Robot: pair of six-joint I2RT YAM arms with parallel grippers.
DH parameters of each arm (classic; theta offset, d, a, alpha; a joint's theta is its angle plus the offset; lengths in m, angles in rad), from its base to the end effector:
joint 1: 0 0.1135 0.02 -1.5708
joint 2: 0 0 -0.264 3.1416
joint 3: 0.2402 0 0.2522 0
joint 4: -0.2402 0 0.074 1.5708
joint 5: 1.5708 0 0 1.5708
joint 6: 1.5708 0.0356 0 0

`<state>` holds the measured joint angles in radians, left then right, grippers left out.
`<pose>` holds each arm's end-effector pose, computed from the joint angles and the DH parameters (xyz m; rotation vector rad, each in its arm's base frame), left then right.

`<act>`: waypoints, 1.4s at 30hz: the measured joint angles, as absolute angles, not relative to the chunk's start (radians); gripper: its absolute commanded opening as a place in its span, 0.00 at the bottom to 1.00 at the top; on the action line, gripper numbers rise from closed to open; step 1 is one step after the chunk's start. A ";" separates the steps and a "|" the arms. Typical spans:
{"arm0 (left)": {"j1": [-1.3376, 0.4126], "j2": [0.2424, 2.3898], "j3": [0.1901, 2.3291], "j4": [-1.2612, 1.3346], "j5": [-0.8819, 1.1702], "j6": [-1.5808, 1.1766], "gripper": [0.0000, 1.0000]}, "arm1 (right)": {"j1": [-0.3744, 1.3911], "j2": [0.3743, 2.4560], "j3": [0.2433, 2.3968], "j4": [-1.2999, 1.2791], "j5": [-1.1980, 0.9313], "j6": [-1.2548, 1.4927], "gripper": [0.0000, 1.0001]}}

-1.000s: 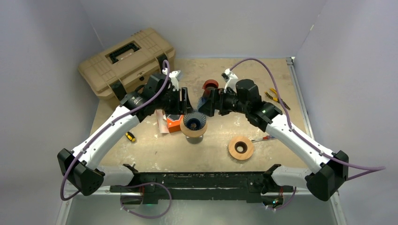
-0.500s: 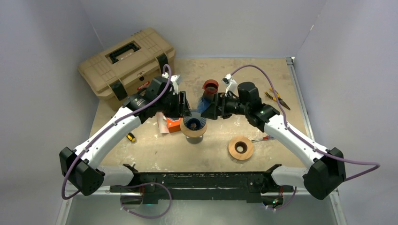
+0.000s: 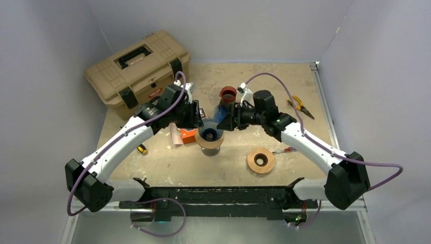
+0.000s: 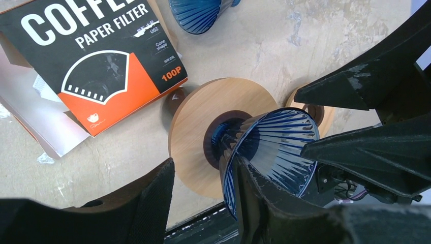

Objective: Place the coffee filter in the dripper
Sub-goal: Place the coffee dripper in the dripper holder.

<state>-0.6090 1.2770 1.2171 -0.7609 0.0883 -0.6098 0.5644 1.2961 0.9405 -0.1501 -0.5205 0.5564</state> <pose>0.2166 -0.1549 0.3313 0.0424 2.4969 -0.6530 0.2361 0.1704 0.2878 -0.3560 2.2109 1.1920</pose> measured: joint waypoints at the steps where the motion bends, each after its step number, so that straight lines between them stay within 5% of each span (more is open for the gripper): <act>1: -0.609 1.277 1.217 -0.762 0.087 -0.609 0.43 | 0.564 1.299 0.941 -0.145 -0.521 0.556 0.63; 20: -0.609 1.295 1.217 -0.772 0.047 -0.599 0.43 | 0.562 1.332 0.913 -0.065 -0.554 0.566 0.58; 42: -0.609 1.145 1.188 -0.664 0.032 -0.584 0.65 | 0.562 1.195 0.914 -0.104 -0.463 0.565 0.78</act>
